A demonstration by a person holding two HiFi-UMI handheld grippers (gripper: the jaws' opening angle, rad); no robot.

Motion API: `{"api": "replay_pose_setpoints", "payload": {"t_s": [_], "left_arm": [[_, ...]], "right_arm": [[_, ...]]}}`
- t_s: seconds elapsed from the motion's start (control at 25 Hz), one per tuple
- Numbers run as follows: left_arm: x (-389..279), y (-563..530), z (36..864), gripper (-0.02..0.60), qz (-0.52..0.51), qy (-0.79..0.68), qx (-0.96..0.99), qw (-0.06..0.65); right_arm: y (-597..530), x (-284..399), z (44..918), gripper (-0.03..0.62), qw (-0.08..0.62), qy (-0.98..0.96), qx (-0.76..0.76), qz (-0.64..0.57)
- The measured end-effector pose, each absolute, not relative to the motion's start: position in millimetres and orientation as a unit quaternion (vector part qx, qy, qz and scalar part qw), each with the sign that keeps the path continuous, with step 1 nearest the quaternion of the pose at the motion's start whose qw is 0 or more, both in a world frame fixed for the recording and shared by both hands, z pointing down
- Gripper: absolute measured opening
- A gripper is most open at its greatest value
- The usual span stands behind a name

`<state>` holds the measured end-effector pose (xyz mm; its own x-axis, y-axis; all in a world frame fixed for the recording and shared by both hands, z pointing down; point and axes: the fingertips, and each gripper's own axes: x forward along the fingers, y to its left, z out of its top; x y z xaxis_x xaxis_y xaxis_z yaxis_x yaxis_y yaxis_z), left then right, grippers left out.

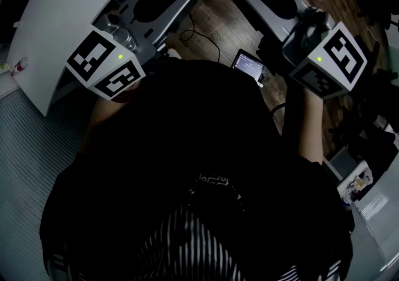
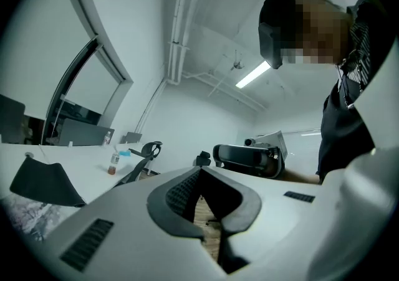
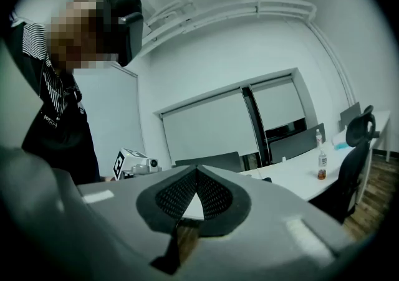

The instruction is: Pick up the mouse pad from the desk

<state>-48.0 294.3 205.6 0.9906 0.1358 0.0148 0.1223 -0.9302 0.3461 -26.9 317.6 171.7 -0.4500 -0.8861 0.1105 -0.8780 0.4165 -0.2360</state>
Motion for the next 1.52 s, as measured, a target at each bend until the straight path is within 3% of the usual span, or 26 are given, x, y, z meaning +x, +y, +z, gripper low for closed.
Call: {"api": "replay_pose_setpoints", "payload": {"t_s": [0.8, 1.16, 1.52], "left_arm": [[-153, 177, 214, 0.008, -0.013, -0.008, 0.981, 0.191], [-164, 161, 216, 0.008, -0.015, -0.053, 0.979, 0.196], [-131, 124, 214, 0.006, -0.018, -0.09, 0.976, 0.199]], "right_arm": [[183, -143, 174, 0.002, -0.026, 0.888, -0.439, -0.135], [162, -152, 176, 0.002, -0.027, 0.906, -0.398, -0.141], [121, -116, 172, 0.002, -0.02, 0.919, -0.363, -0.15]]}}
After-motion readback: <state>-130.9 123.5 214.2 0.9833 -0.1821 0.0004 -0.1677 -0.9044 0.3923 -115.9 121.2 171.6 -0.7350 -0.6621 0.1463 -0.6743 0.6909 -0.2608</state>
